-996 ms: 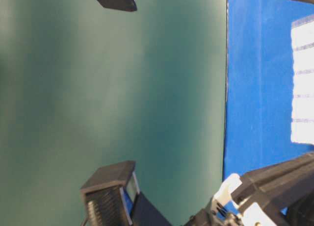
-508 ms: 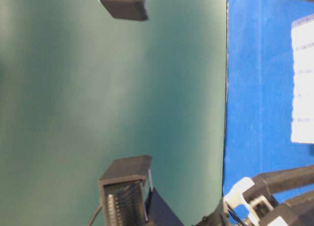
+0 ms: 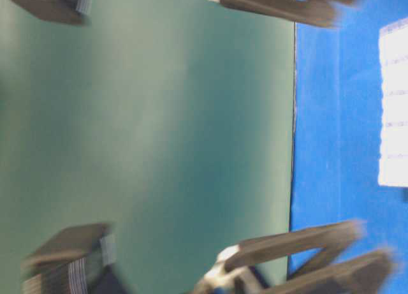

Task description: Fold the blue towel.

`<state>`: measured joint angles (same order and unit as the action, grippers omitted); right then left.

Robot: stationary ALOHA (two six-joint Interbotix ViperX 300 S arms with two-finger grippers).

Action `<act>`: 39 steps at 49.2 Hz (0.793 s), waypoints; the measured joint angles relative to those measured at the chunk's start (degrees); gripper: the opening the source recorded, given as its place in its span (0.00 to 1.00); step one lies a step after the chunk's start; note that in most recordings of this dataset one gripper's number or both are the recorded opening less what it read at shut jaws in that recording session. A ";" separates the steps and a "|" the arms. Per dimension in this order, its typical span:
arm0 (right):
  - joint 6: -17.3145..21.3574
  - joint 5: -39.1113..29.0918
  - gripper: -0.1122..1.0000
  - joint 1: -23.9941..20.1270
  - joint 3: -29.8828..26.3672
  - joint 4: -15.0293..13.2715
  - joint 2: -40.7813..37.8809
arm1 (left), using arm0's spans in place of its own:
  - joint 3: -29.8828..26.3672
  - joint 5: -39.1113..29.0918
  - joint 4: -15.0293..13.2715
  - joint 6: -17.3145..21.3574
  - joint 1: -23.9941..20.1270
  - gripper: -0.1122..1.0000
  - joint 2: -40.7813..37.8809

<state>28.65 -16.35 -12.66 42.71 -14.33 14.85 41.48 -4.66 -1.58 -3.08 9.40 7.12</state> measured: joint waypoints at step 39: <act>0.09 -3.16 0.67 2.11 21.88 -7.56 49.04 | 23.20 -0.44 0.00 1.49 -7.47 0.70 47.20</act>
<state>28.74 -19.51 -10.55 64.60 -21.88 63.90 64.69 -5.10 -1.58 -1.58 1.93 54.32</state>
